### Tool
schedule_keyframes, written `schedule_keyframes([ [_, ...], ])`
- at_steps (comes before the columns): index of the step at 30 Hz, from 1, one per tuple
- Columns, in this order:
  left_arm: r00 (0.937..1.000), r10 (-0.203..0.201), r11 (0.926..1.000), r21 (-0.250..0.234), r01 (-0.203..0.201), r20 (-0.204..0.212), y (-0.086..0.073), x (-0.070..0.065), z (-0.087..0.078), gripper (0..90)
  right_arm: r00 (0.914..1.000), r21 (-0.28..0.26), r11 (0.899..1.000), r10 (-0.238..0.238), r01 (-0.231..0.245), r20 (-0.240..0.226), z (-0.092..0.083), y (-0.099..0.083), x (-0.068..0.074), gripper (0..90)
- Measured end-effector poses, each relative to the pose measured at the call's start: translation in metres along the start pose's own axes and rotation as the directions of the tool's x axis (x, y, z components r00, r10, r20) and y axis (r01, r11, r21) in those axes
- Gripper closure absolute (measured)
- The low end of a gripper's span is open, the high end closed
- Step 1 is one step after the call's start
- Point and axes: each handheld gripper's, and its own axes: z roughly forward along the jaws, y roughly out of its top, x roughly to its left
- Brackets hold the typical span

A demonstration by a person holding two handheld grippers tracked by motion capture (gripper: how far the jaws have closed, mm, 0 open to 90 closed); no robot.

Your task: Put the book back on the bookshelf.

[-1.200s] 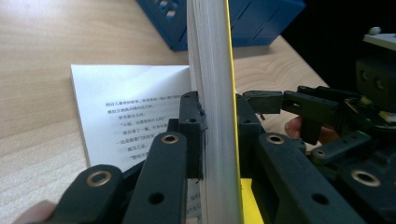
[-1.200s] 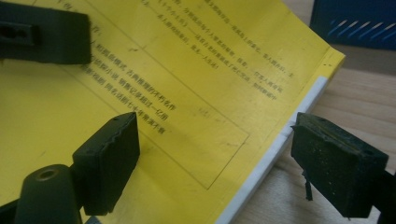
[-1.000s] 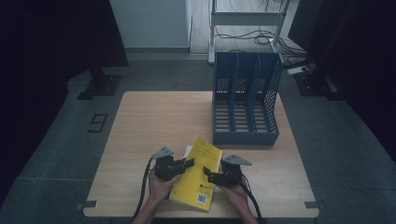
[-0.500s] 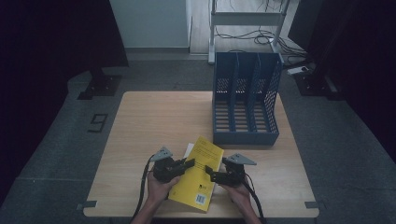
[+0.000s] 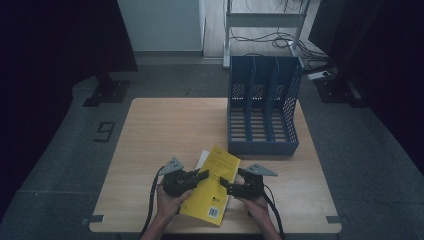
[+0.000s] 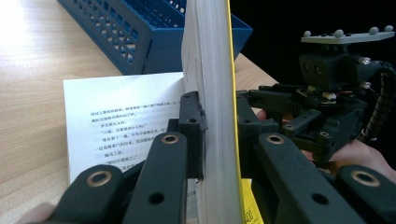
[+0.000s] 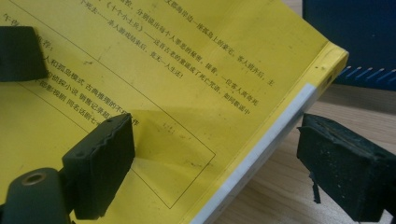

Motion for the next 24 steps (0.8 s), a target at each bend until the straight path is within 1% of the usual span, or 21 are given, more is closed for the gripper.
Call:
schedule_keyframes([
  [3, 1.0000, 0.008, 1.0000, -0.001, -0.008, 0.003, 0.0009, -0.0018, -0.0005, 78.7, 0.9999, -0.002, 1.000, 0.007, -0.007, -0.011, -0.0004, 0.0002, -0.0008, 10.1],
  [8, 0.9999, 0.015, 0.9999, -0.006, -0.015, 0.008, 0.0013, -0.0033, -0.0021, 78.7, 0.9978, 0.003, 0.999, 0.046, -0.046, -0.049, 0.0004, -0.0004, -0.0049, 9.4],
  [9, 0.9999, 0.015, 0.9999, -0.006, -0.015, 0.008, 0.0013, -0.0033, -0.0021, 78.7, 0.9978, 0.003, 0.999, 0.046, -0.046, -0.049, 0.0004, -0.0004, -0.0049, 9.4],
  [10, 0.9997, 0.016, 0.9998, -0.010, -0.016, 0.016, 0.0013, -0.0036, -0.0024, 78.7, 0.9961, 0.001, 0.999, 0.053, -0.053, -0.071, 0.0007, -0.0008, -0.0059, 9.2],
  [12, 0.9996, 0.016, 0.9998, -0.011, -0.016, 0.023, 0.0014, -0.0035, -0.0024, 78.6, 0.9935, 0.003, 0.999, 0.054, -0.054, -0.100, 0.0012, -0.0010, -0.0052, 8.0],
  [16, 0.9996, 0.017, 0.9998, -0.010, -0.016, 0.025, 0.0014, -0.0025, -0.0031, 78.7, 0.9940, 0.008, 0.999, 0.039, -0.038, -0.102, 0.0020, -0.0015, -0.0036, 7.2],
  [18, 0.9995, 0.015, 0.9998, -0.013, -0.015, 0.027, 0.0010, -0.0006, -0.0045, 78.6, 0.9947, 0.000, 1.000, 0.029, -0.029, -0.098, 0.0004, -0.0015, -0.0031, 10.3],
  [20, 0.9995, 0.012, 0.9998, -0.013, -0.012, 0.029, 0.0006, 0.0010, -0.0054, 78.6, 0.9952, -0.006, 1.000, 0.024, -0.025, -0.094, -0.0008, -0.0013, -0.0022, 11.7],
  [24, 0.9995, 0.000, 0.9999, -0.014, 0.000, 0.031, -0.0006, 0.0043, -0.0074, 78.6, 0.9971, -0.022, 1.000, 0.000, -0.001, -0.077, -0.0023, -0.0013, 0.0010, 13.6],
])
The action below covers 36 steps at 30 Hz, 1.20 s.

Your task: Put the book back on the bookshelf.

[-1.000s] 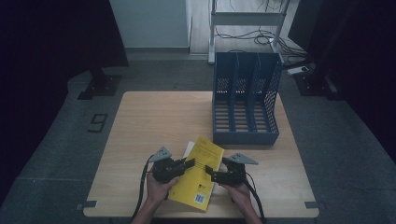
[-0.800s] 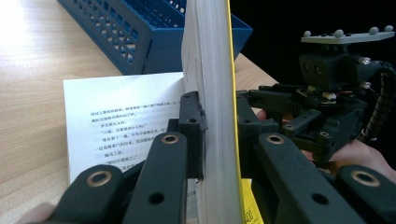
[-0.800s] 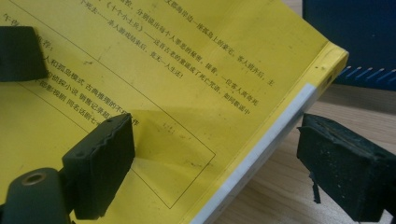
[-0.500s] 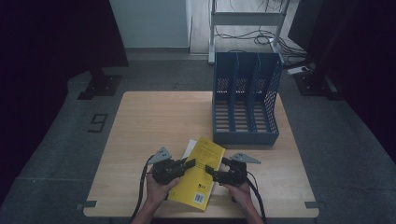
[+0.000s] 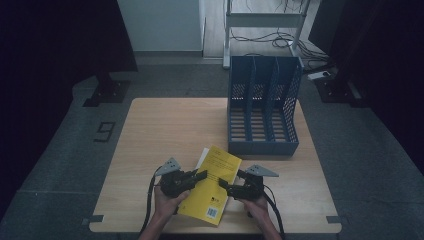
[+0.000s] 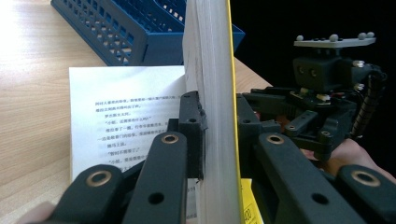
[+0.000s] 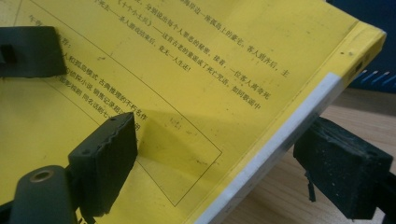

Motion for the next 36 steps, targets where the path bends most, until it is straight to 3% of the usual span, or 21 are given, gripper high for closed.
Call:
schedule_keyframes([
  [8, 0.9999, -0.012, 0.9999, -0.010, 0.012, 0.007, 0.000, 0.005, -0.003, 78.6, 0.9980, -0.027, 0.998, -0.059, 0.060, 0.024, -0.007, 0.003, 0.005, 19.9],
  [22, 0.9998, -0.014, 0.9995, -0.026, 0.015, 0.016, 0.000, 0.006, -0.004, 78.6, 0.9962, -0.086, 0.993, -0.078, 0.081, 0.037, -0.020, 0.011, 0.010, 27.1],
  [36, 0.9993, -0.028, 0.9992, -0.028, 0.029, 0.023, 0.000, 0.009, -0.004, 78.3, 0.9913, -0.192, 0.973, -0.127, 0.131, 0.035, -0.037, 0.017, 0.016, 37.3],
])
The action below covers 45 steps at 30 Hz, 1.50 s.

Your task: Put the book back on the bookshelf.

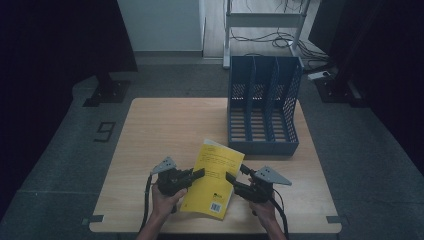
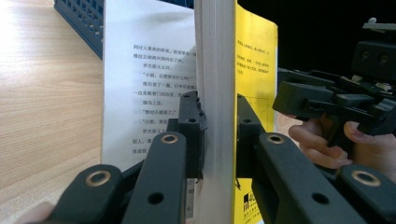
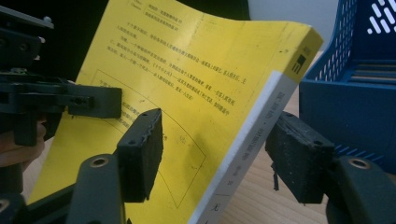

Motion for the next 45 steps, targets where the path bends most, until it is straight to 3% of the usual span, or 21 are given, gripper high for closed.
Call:
schedule_keyframes([
  [12, 0.9994, -0.035, 0.9994, -0.007, 0.035, 0.008, -0.001, 0.007, -0.002, 77.9, 0.9978, -0.034, 0.999, -0.026, 0.024, -0.062, -0.008, 0.006, 0.003, 50.7],
  [20, 0.9993, -0.025, 0.9996, -0.011, 0.025, 0.027, -0.001, 0.006, -0.002, 77.9, 0.9903, -0.052, 0.999, -0.018, 0.011, -0.138, -0.011, 0.007, -0.001, 55.7],
  [27, 0.9994, 0.004, 1.0000, -0.005, -0.004, 0.034, 0.000, 0.001, -0.001, 77.9, 0.9889, -0.031, 0.998, -0.050, 0.046, -0.140, -0.008, 0.005, 0.003, 56.8],
  [30, 0.9991, 0.000, 1.0000, -0.005, 0.000, 0.044, 0.001, 0.002, -0.002, 77.7, 0.9909, -0.033, 0.997, -0.070, 0.066, -0.115, -0.009, 0.006, 0.004, 65.0],
  [33, 0.9990, -0.007, 1.0000, -0.004, 0.007, 0.044, 0.000, 0.004, 0.000, 76.8, 0.9907, -0.027, 0.995, -0.098, 0.096, -0.094, -0.010, 0.007, 0.006, 65.4],
  [39, 0.9987, -0.005, 0.9999, -0.010, 0.006, 0.050, 0.000, 0.004, 0.001, 74.4, 0.9824, -0.030, 0.984, -0.175, 0.173, -0.066, -0.013, 0.011, 0.013, 66.0],
  [42, 0.9988, 0.006, 0.9999, -0.012, -0.005, 0.048, -0.001, 0.004, 0.003, 69.9, 0.9691, -0.037, 0.970, -0.242, 0.240, -0.049, -0.017, 0.015, 0.018, 66.6],
  [45, 0.9990, 0.010, 0.9999, -0.005, -0.010, 0.042, -0.002, 0.003, 0.005, 65.8, 0.9485, -0.028, 0.949, -0.316, 0.315, -0.025, -0.020, 0.019, 0.025, 66.5],
])
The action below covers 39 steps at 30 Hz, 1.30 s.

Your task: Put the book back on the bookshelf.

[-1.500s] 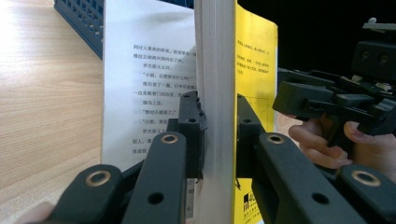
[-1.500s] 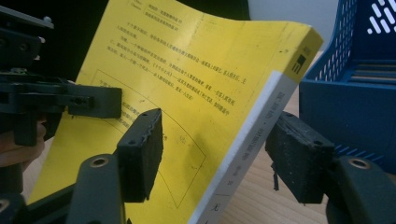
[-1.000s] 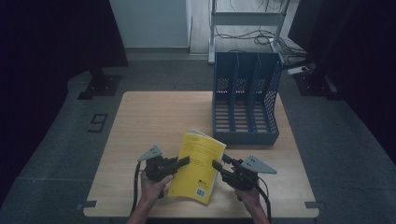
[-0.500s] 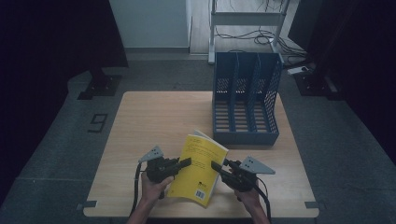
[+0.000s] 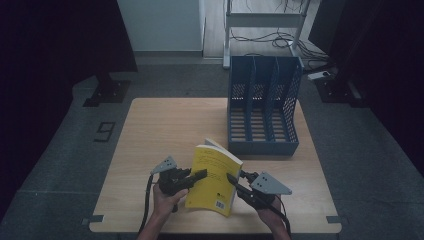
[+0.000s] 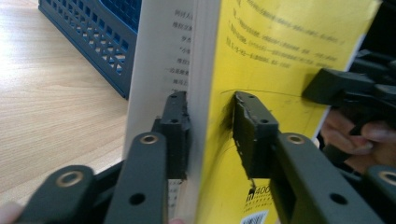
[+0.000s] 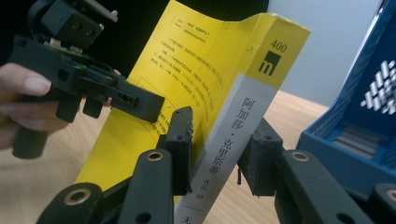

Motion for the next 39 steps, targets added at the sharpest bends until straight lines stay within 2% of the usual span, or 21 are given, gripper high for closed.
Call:
schedule_keyframes([
  [3, 1.0000, 0.002, 1.0000, 0.002, -0.002, -0.004, 0.000, 0.000, 0.001, 61.7, 0.9983, 0.006, 0.998, -0.058, 0.057, 0.010, -0.002, 0.003, 0.004, 66.4],
  [5, 1.0000, 0.002, 1.0000, 0.003, -0.002, -0.006, 0.000, 0.001, 0.001, 59.6, 0.9975, 0.007, 0.997, -0.071, 0.071, 0.009, -0.002, 0.004, 0.004, 66.3],
  [9, 1.0000, -0.005, 1.0000, 0.008, 0.005, 0.005, 0.001, 0.003, 0.000, 55.6, 0.9979, 0.012, 0.998, -0.064, 0.064, -0.007, -0.003, 0.005, 0.003, 66.5],
  [14, 1.0000, 0.000, 1.0000, 0.007, 0.000, -0.001, 0.001, 0.004, 0.000, 54.1, 0.9982, 0.014, 0.998, -0.057, 0.057, -0.019, -0.003, 0.005, 0.003, 66.5],
  [17, 0.9994, 0.035, 0.9993, 0.015, -0.035, -0.001, 0.002, 0.003, -0.002, 59.7, 0.9993, 0.014, 1.000, -0.023, 0.023, -0.031, -0.003, 0.005, 0.000, 66.3],
  [21, 0.9989, 0.048, 0.9986, 0.024, -0.048, -0.003, 0.003, 0.002, -0.002, 62.4, 0.9977, 0.008, 1.000, 0.030, -0.029, -0.061, -0.003, 0.003, -0.003, 65.0],
  [28, 0.9988, 0.049, 0.9984, 0.028, -0.049, -0.001, 0.003, 0.001, -0.003, 62.7, 0.9973, 0.013, 1.000, 0.022, -0.021, -0.070, 0.000, 0.004, 0.002, 62.5],
  [30, 0.9981, 0.059, 0.9975, 0.037, -0.060, 0.019, 0.005, -0.001, -0.003, 62.4, 0.9970, 0.026, 1.000, 0.011, -0.009, -0.077, 0.004, 0.005, 0.006, 61.1],
  [33, 0.9960, 0.087, 0.9948, 0.050, -0.088, 0.019, 0.008, -0.007, -0.002, 62.0, 0.9976, 0.034, 0.999, -0.006, 0.009, -0.068, 0.009, 0.005, 0.011, 60.6],
  [39, 0.9966, 0.080, 0.9957, 0.046, -0.081, 0.022, 0.009, -0.008, 0.001, 61.2, 0.9993, 0.028, 1.000, 0.002, 0.000, -0.038, 0.009, 0.005, 0.010, 67.1],
])
